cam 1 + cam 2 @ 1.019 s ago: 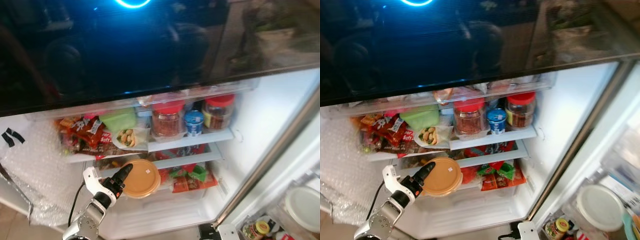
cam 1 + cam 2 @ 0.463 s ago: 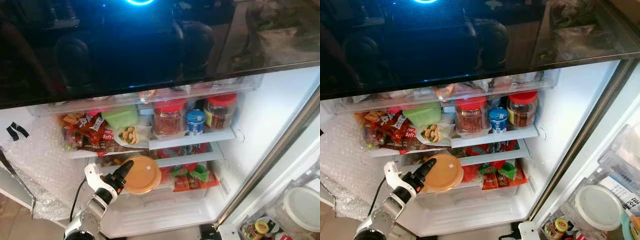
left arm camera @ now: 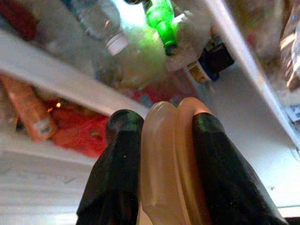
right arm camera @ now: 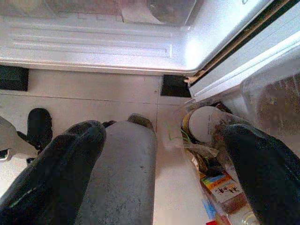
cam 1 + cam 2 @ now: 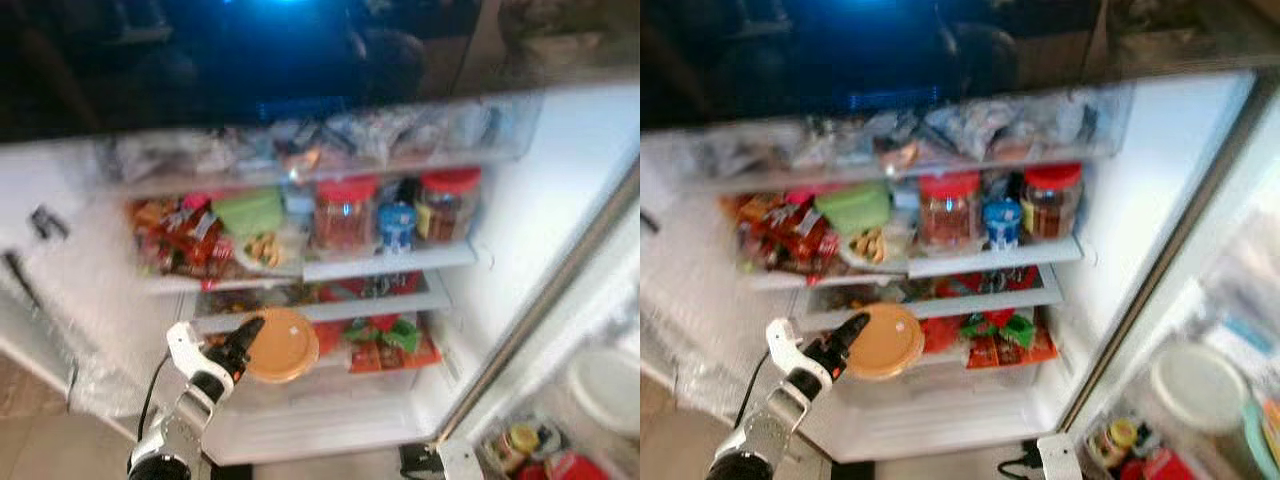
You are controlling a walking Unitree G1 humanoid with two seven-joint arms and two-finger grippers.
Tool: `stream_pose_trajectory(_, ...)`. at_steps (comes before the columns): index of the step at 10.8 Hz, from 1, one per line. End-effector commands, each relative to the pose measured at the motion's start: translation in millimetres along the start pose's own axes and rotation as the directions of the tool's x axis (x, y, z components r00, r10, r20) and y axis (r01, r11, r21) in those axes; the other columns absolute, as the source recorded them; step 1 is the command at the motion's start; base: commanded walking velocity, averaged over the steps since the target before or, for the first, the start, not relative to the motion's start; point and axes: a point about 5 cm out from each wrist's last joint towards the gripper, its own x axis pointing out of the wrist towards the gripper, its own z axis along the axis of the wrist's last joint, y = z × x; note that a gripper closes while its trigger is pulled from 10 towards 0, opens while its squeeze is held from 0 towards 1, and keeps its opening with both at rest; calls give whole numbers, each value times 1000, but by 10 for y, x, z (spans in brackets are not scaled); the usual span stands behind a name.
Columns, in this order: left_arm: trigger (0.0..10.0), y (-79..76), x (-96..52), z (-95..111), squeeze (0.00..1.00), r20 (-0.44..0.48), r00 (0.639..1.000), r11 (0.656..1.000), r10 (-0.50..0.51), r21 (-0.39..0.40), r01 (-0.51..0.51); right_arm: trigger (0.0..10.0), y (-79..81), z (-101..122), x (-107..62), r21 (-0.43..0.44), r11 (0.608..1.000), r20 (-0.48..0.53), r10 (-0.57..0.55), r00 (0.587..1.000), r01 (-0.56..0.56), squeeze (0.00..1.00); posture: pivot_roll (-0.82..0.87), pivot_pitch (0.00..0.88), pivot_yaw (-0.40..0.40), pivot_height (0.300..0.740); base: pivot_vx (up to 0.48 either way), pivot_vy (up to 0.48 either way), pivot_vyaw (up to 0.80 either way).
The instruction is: Restocking fridge
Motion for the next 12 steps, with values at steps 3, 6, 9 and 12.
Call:
stream_pose_trajectory(3, 10000, -6, 61, 122, 0, 41, 999, 999, 21, 33, -22, 10000, 34, -142, -25, -12, 1000, -52, 3, 999, -4, 0, -127, 0, 55, 671, 0, 0, 0)
stream_pose_trajectory(6, 10000, -24, 98, 151, 0, 51, 998, 999, 22, 39, -24, 10000, 25, -149, -27, -18, 1000, -54, -11, 998, 10, 0, -129, 0, 56, 632, 0, 0, 0)
stream_pose_trajectory(9, 10000, -29, 125, 179, 0, 69, 997, 999, 30, 40, -33, 10000, 30, -148, -28, -16, 1000, -47, -5, 999, 4, 0, -129, 0, 55, 623, 0, 0, 0)
stream_pose_trajectory(12, 10000, -73, 184, 254, 0, 108, 994, 999, 29, 41, -34, 10000, 36, -147, -28, -14, 1000, -45, 1, 999, -1, 0, -127, 0, 54, 623, 0, 0, 0)
